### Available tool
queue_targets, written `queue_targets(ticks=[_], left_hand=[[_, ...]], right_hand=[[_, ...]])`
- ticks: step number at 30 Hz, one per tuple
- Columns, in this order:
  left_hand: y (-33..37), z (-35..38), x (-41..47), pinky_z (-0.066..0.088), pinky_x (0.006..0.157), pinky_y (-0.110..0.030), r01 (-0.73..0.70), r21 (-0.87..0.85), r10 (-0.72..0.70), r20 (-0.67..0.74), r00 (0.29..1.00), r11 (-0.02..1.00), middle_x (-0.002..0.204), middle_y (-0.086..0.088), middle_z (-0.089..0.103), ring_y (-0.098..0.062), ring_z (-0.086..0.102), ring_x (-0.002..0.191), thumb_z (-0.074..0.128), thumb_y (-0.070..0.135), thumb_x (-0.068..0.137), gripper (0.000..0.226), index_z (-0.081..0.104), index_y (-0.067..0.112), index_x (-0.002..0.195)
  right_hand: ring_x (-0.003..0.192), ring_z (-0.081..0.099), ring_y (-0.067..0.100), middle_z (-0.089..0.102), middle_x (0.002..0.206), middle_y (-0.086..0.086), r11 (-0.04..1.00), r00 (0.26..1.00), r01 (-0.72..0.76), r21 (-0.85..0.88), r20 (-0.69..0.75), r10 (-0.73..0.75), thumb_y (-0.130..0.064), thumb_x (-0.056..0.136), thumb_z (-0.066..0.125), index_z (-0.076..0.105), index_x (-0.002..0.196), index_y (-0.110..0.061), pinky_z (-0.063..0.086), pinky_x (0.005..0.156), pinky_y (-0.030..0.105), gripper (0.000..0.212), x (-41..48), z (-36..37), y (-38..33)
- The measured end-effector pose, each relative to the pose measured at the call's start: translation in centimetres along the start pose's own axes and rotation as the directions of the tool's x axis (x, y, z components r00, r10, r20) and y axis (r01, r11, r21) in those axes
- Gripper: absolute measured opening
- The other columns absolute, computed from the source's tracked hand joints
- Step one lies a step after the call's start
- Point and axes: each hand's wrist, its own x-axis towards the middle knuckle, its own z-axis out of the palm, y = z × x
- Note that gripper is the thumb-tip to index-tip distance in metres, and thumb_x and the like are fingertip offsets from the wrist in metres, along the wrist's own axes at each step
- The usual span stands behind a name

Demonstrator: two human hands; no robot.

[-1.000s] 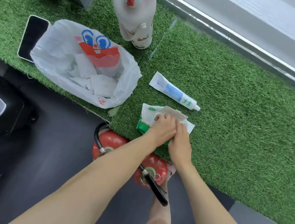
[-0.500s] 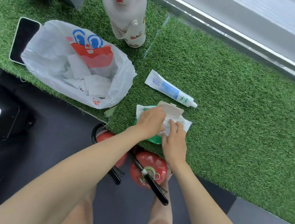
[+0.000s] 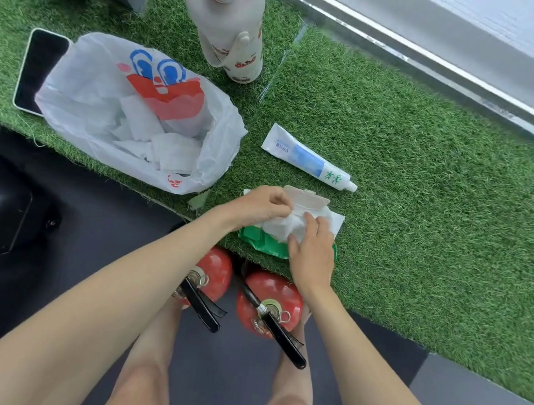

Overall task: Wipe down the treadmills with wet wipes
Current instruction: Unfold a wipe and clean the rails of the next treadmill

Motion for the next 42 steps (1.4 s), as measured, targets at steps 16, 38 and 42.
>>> queue_targets(ticks=[16, 38, 42], left_hand=[[-0.3, 1.6, -2.0, 0.049, 0.082, -0.027, -0.121, 0.000, 0.119, -0.165, 0.979, 0.993, 0.105, -0.005, 0.070, -0.012, 0.063, 0.090, 0.061, 0.010, 0.091, 0.020, 0.068, 0.006, 0.110], [1.1, 3.3, -2.7, 0.046, 0.074, -0.035, -0.083, 0.629, 0.380, -0.354, 0.855, 0.773, 0.107, -0.005, 0.054, -0.020, 0.051, 0.097, 0.050, 0.009, 0.094, 0.028, 0.059, 0.011, 0.121], [-1.2, 3.9, -3.4, 0.038, 0.047, -0.035, -0.187, 0.870, 0.563, -0.118, 0.818, 0.455, 0.084, -0.011, 0.048, -0.028, 0.047, 0.073, 0.061, -0.016, 0.066, 0.029, 0.064, 0.000, 0.090]], right_hand=[[0.121, 0.042, 0.021, 0.044, 0.129, 0.004, 0.934, 0.993, 0.072, 0.349, -0.113, -0.035, -0.032, 0.084, 0.070, 0.044, 0.129, -0.014, 0.039, 0.098, 0.034, 0.055, -1.7, -1.0, 0.2], [0.068, 0.049, 0.021, 0.055, 0.075, 0.011, 0.476, 0.853, -0.485, 0.734, 0.276, 0.443, 0.005, 0.083, 0.042, 0.057, 0.072, -0.007, 0.035, 0.059, 0.029, 0.023, -2.3, -4.4, 2.5], [0.070, 0.045, 0.025, 0.051, 0.081, 0.016, 0.296, 0.763, -0.601, 0.742, 0.422, 0.490, 0.002, 0.073, 0.043, 0.050, 0.077, -0.004, 0.033, 0.058, 0.033, 0.010, -2.6, -4.9, 3.4]])
